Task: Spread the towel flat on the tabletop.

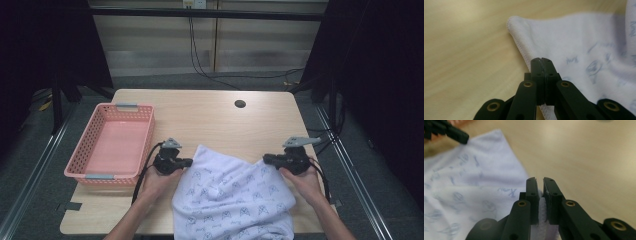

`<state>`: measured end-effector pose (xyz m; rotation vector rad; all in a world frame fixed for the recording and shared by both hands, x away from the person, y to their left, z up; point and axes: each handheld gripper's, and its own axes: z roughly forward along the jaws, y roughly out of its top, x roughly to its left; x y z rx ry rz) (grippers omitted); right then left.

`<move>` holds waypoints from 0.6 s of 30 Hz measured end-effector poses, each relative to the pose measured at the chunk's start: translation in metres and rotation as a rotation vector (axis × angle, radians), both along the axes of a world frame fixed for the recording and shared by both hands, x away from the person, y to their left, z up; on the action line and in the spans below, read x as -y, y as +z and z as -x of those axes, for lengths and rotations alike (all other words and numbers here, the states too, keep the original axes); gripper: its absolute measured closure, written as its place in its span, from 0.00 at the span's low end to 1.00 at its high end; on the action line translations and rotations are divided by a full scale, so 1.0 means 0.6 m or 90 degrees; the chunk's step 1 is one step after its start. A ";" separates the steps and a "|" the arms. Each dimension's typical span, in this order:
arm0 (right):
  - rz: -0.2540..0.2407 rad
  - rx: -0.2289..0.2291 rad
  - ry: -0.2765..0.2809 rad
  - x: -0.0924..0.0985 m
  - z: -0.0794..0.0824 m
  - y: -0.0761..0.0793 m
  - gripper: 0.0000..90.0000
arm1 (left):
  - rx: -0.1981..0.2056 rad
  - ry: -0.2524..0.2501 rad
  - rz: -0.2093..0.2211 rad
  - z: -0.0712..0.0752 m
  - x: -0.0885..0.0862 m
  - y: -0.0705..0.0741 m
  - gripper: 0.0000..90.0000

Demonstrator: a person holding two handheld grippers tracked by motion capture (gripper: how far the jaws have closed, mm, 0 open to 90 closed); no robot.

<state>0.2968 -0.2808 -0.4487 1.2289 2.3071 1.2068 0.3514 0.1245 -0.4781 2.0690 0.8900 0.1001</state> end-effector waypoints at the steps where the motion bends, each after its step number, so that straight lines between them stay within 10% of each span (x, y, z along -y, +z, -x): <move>1: -0.013 0.024 -0.006 0.004 0.000 0.019 0.93 | 0.022 0.008 0.011 -0.001 -0.007 0.016 1.00; 6: -0.072 0.132 -0.008 0.025 0.028 0.095 0.92 | 0.085 0.038 0.070 0.024 -0.035 0.073 1.00; 14: 0.020 -0.012 0.014 0.037 0.096 -0.032 0.92 | -0.002 0.006 -0.030 0.057 -0.045 -0.002 0.98; 18: 0.033 -0.033 0.015 0.048 0.110 -0.047 0.80 | -0.003 0.009 0.004 0.046 -0.048 0.007 0.80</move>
